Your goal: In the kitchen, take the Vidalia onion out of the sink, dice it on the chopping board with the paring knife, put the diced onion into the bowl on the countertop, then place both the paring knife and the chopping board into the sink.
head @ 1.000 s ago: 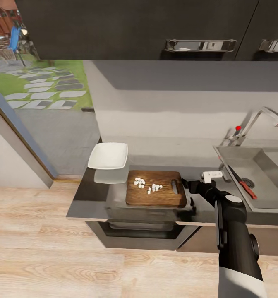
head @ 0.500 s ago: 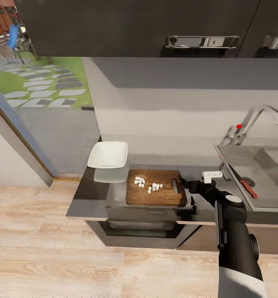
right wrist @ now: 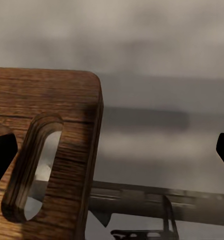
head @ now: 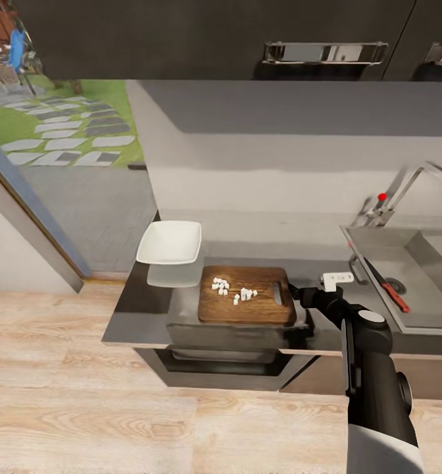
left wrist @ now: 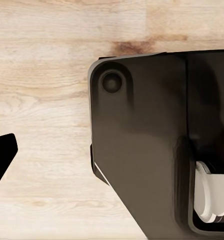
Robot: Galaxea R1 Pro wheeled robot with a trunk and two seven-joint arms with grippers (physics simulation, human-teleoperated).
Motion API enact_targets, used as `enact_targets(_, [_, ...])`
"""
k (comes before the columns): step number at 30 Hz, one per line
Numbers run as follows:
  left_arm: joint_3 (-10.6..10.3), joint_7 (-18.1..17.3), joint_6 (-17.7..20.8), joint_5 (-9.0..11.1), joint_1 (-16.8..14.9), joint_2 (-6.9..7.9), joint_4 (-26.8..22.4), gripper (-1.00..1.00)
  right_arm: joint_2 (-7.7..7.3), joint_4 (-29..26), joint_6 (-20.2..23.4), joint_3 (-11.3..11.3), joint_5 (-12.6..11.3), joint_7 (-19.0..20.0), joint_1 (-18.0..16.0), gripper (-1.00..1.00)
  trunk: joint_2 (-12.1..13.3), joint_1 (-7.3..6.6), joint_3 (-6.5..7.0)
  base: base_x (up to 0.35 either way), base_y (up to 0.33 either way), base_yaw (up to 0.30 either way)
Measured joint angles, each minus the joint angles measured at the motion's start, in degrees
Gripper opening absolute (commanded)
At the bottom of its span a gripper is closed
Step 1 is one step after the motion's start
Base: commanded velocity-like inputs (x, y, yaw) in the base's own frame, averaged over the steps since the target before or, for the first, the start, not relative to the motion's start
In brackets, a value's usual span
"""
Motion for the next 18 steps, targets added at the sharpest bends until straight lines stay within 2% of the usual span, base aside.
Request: enact_targets(18, [0.00,0.00,0.00,-0.01,0.00,0.00,0.06,1.00,0.00,0.31,0.00,0.00,-0.02,0.00,0.00,1.00,0.00,0.00,-1.61,0.000,0.044,0.000])
